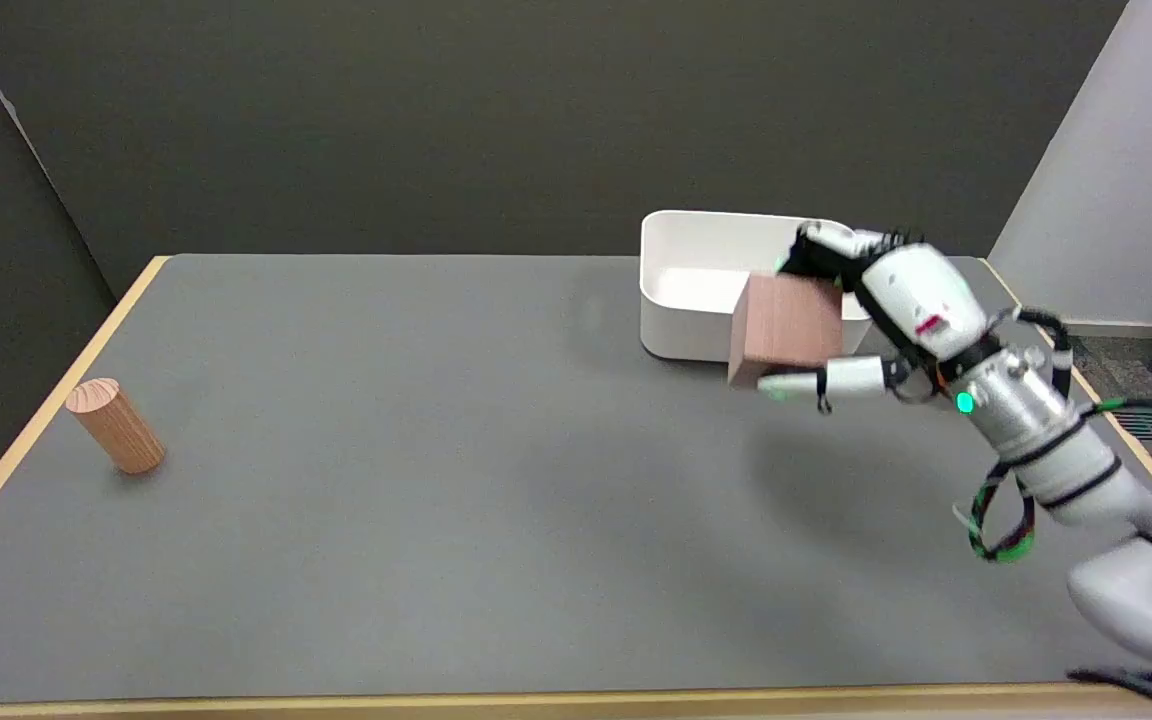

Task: Place wooden cube into white box.

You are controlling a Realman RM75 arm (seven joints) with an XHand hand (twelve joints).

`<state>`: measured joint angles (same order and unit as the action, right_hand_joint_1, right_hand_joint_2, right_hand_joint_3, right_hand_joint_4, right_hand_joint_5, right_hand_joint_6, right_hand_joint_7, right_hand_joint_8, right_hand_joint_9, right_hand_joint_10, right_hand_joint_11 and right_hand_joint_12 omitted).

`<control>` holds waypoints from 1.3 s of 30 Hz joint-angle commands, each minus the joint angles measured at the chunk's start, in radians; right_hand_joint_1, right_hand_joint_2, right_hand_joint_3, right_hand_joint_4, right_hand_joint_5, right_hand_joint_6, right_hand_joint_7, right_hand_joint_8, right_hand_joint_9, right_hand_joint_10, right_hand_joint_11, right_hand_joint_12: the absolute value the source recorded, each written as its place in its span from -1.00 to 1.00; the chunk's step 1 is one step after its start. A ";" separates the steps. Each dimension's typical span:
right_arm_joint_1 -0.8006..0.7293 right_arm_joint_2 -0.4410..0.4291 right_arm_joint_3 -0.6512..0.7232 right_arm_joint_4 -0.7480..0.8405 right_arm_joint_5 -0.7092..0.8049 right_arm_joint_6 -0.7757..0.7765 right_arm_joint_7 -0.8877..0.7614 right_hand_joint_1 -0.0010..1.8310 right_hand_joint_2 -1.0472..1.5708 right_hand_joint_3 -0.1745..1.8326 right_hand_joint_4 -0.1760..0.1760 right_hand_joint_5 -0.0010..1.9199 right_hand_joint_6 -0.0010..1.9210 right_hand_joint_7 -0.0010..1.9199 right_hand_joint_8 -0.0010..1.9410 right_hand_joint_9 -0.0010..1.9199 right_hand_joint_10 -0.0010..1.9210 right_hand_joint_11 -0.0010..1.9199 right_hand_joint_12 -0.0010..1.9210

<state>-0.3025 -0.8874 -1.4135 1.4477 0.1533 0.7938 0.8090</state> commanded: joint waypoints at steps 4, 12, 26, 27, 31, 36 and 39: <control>0.509 0.070 -0.112 -0.068 0.028 -0.382 -0.098 0.32 0.59 -0.42 -0.87 -0.33 0.48 -0.05 0.43 -0.12 0.42 -0.30 0.95; 0.876 0.049 -0.429 -0.402 0.028 -0.455 -0.093 0.31 0.63 -0.49 -0.87 -0.35 0.50 -0.07 0.46 -0.12 0.42 -0.30 0.99; 1.009 -0.110 -0.546 -0.930 0.172 -0.452 -0.086 0.29 0.67 -0.58 -0.83 -0.38 0.51 -0.11 0.51 -0.12 0.43 -0.53 0.97; 0.990 -0.107 -0.546 -0.924 0.234 -0.443 -0.086 0.29 0.67 -0.56 -0.75 -0.37 0.51 -0.12 0.51 -0.14 0.44 -0.57 0.97; 0.905 -0.092 -0.547 -0.868 0.497 -0.366 -0.095 0.08 0.50 -0.25 -0.38 -0.45 0.26 -0.15 0.32 -0.19 0.45 -0.62 0.86; 0.817 -0.060 -0.506 -0.781 0.525 -0.299 -0.087 -0.19 0.32 0.04 -0.01 -0.64 -0.35 -0.38 -0.22 -0.45 0.22 -0.73 0.52; 0.756 -0.035 -0.462 -0.698 0.527 -0.284 -0.087 -0.29 0.28 0.03 -0.02 -0.71 -0.49 -0.55 -0.47 -0.69 -0.05 -0.92 0.30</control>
<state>0.5659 -0.9415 -1.8734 0.7388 0.3827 0.3952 0.7219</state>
